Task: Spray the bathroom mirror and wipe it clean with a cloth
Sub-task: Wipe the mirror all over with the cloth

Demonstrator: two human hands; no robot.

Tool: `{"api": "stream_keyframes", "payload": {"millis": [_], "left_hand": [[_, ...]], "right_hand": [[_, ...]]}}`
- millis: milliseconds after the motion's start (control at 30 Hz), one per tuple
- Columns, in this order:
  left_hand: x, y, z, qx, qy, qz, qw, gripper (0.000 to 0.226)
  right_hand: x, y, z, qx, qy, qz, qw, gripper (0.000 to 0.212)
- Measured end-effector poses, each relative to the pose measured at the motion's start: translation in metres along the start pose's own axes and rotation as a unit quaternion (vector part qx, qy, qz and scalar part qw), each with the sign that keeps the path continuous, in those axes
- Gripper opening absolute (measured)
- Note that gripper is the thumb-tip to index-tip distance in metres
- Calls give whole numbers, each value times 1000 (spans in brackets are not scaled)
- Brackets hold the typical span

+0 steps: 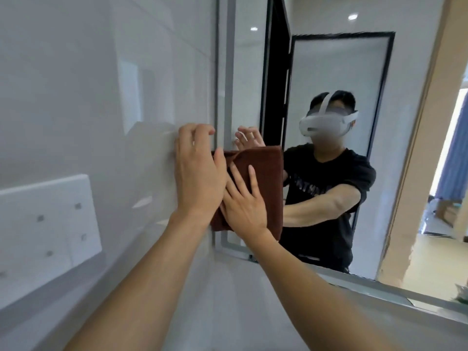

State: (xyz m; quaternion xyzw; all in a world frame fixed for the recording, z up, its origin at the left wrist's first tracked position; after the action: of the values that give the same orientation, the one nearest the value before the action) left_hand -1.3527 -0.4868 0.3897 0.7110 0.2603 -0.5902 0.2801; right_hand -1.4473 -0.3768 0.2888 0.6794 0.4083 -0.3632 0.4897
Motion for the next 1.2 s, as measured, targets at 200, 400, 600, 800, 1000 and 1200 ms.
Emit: {"api": "stream_keyframes", "payload": {"millis": [200, 400, 600, 800, 1000, 1200], "left_hand": [[19, -9, 1, -4, 20, 32, 999, 19], [36, -38, -42, 9, 22, 68, 997, 13], [66, -68, -95, 61, 9, 95, 994, 12], [91, -74, -96, 65, 9, 106, 992, 12], [113, -58, -47, 41, 43, 126, 990, 11], [125, -45, -8, 42, 96, 133, 986, 12]], "right_hand": [[39, 11, -37, 3, 40, 19, 999, 54], [91, 59, -155, 62, 10, 10, 998, 57], [128, 111, -278, 107, -77, -51, 990, 55], [164, 118, -312, 105, -148, -88, 980, 54], [205, 71, -251, 98, -92, -35, 990, 51], [195, 23, -151, 67, 29, 0, 997, 55]]}}
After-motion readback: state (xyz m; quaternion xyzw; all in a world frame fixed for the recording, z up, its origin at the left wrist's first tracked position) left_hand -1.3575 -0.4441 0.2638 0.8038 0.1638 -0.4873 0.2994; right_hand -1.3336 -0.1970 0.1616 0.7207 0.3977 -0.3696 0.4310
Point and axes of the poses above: each hand's wrist, its own x-axis away from the middle knuckle, its own y-axis out of the back of the hand, z = x × y, the point moved 7 cm from there along -x, towards the middle knuckle, and after that the axes turned 11 degrees about -y, right-handed, at the moved point
